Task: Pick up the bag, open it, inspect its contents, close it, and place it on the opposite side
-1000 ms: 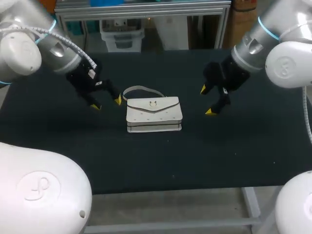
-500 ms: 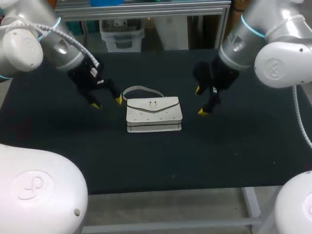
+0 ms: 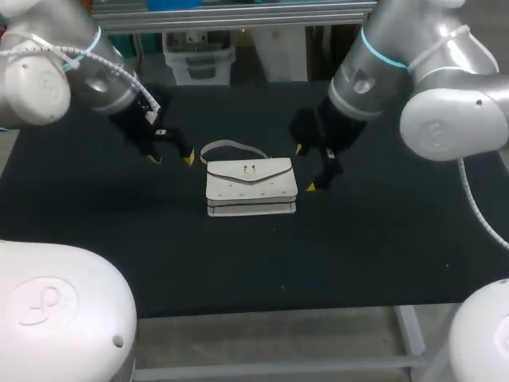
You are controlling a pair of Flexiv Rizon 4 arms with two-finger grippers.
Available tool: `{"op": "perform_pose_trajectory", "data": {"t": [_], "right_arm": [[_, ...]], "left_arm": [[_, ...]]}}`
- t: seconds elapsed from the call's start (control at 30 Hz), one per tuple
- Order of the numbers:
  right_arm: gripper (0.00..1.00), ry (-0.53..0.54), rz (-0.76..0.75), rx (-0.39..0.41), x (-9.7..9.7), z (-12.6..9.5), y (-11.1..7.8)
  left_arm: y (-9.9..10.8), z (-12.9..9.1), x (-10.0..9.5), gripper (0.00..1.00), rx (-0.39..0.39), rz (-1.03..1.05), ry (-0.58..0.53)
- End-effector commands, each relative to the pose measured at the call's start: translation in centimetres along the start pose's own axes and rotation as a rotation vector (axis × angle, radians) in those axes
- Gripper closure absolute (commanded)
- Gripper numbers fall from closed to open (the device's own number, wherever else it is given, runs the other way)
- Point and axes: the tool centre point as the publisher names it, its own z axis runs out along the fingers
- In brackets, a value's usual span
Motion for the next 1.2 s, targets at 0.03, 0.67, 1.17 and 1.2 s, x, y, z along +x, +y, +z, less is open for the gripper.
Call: {"op": "perform_pose_trajectory", "data": {"t": [0.03, 0.67, 1.17, 1.2], "right_arm": [[0.00, -0.029, -0.004, 0.040, 0.9, 0.7, 1.2], [0.00, -0.066, -0.065, 0.023, 1.4, 2.6, 2.4], [0.00, -0.148, -0.044, 0.105, 1.9, 5.2, 2.2], [0.00, -0.155, -0.042, 0.112, 1.9, 5.3, 2.2]], "left_arm": [[0.9, -0.9, 1.1, 0.00, 0.122, 0.250, -0.076], [0.2, -2.3, 2.7, 0.00, 0.116, 0.816, -0.058], [0.4, -2.2, 2.8, 0.00, 0.129, 0.883, -0.054], [0.4, -2.2, 2.6, 0.00, 0.133, 0.919, -0.054]]}}
